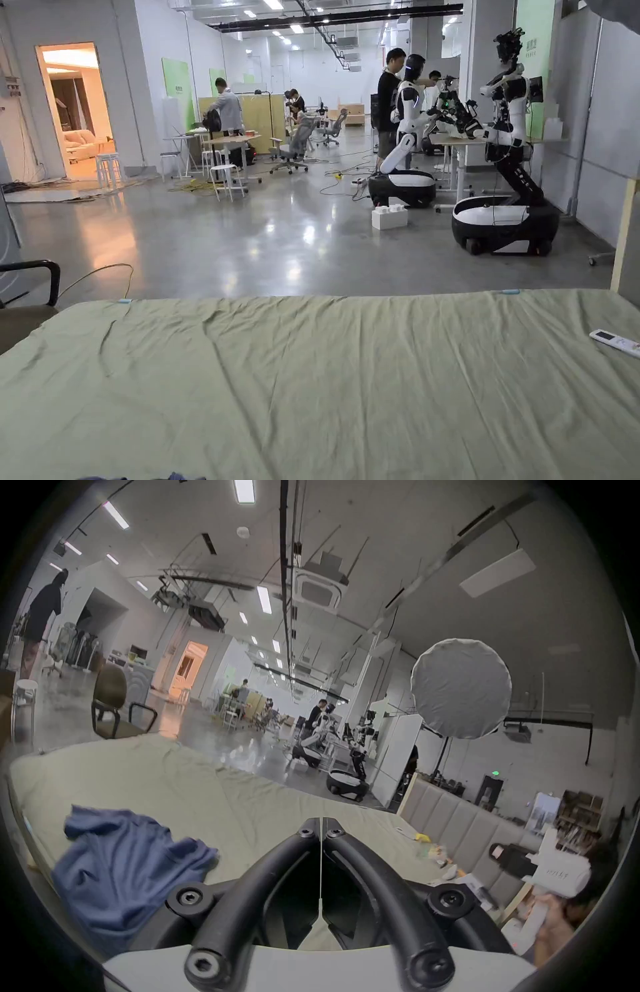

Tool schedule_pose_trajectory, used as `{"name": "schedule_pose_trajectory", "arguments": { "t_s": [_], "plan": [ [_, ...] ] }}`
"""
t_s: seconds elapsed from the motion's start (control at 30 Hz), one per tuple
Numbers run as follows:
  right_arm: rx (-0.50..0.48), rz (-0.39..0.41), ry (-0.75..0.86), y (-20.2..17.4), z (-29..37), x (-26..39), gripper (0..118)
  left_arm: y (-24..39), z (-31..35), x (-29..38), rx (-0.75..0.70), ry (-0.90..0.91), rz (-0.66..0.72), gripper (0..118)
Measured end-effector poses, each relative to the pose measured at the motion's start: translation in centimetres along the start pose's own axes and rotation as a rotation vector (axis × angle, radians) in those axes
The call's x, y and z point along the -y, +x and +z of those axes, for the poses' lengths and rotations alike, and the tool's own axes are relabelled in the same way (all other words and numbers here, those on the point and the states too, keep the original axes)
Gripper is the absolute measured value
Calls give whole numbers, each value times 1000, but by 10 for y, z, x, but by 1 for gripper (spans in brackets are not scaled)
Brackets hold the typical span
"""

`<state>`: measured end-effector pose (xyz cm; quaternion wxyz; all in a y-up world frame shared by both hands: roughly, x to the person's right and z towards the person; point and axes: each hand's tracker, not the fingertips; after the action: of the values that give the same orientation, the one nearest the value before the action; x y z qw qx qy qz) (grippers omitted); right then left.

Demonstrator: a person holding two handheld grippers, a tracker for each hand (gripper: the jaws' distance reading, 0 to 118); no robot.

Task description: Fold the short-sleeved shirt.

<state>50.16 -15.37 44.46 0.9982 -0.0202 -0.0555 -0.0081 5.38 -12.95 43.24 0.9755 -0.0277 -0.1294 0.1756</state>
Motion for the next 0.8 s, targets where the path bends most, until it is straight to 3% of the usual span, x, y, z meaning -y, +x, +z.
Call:
{"name": "schedule_pose_trajectory", "arguments": {
  "t_s": [0.1,0.8],
  "plan": [
    [-17,66,62,-8,6,-7,1,18,0,2,-62,-40,-224,0],
    [-23,49,21,-13,6,-5,0,26,-16,4,-72,-65,-289,0]
  ]
}}
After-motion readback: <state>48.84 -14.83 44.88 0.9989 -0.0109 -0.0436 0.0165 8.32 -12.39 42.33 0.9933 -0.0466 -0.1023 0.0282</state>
